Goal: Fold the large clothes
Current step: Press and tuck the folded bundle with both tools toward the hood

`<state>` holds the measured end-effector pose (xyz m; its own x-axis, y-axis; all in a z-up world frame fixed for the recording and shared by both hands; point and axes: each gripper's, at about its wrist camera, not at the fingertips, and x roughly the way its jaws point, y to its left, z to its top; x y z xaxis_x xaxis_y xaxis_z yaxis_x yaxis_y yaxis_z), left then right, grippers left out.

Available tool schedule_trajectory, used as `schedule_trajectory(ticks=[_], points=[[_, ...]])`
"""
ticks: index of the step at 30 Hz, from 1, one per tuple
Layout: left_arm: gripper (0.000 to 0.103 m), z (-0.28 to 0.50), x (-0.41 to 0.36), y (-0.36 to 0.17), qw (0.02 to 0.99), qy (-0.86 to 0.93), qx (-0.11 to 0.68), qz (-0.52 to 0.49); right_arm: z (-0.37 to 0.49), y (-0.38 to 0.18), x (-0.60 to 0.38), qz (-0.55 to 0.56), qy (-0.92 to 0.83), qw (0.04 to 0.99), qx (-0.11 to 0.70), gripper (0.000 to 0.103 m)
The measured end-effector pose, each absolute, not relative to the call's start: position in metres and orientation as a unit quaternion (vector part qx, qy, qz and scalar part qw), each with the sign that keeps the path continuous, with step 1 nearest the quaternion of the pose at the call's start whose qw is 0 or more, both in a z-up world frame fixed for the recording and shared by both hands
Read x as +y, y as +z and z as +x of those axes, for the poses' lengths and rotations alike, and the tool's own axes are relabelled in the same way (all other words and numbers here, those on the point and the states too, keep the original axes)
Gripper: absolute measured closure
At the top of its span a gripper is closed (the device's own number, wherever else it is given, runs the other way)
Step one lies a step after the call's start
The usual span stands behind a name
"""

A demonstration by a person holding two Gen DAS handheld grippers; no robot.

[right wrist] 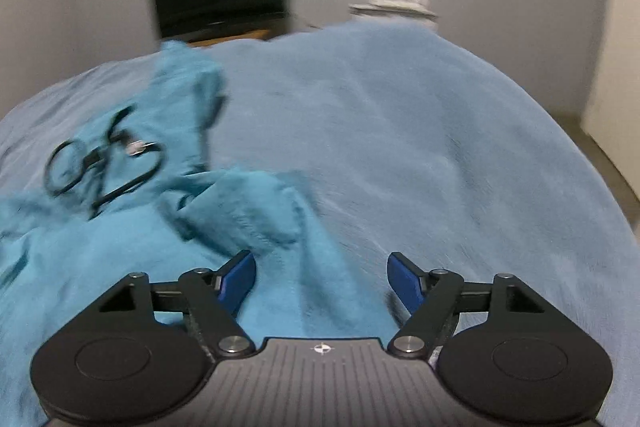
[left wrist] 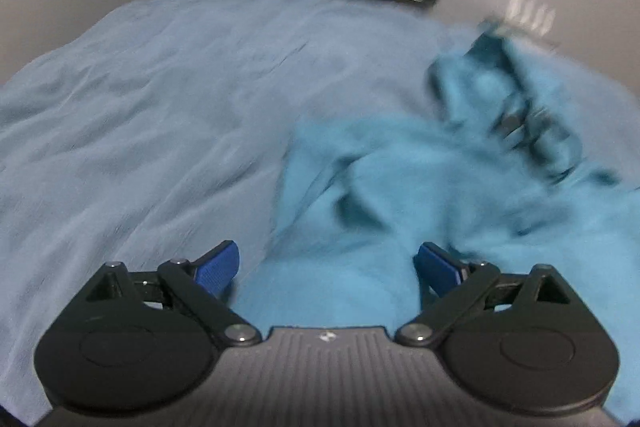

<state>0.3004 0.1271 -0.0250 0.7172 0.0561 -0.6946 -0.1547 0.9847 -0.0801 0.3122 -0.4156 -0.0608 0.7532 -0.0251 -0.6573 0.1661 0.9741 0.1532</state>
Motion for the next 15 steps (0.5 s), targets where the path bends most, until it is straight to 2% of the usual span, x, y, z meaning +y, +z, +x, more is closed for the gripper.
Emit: schedule_trajectory(ticks=[4, 9, 11, 15], points=[[0.007, 0.286, 0.134, -0.023, 0.929, 0.075, 0.353, -0.085, 0.285, -0.053, -0.415, 0.141, -0.077, 0.935, 0.317, 0.028], [0.007, 0.216, 0.090, 0.005, 0.960, 0.018, 0.276, -0.035, 0.214, -0.038, -0.368, 0.093, -0.013, 0.962, 0.256, 0.019], [0.006, 0.188, 0.065, 0.003, 0.964, -0.044, 0.262, -0.017, 0.192, -0.045, -0.344, 0.065, 0.004, 0.967, 0.246, 0.019], [0.005, 0.164, 0.020, -0.031, 0.946, -0.078, 0.309, 0.061, 0.187, -0.073, -0.315, 0.002, 0.007, 0.960, 0.280, 0.020]])
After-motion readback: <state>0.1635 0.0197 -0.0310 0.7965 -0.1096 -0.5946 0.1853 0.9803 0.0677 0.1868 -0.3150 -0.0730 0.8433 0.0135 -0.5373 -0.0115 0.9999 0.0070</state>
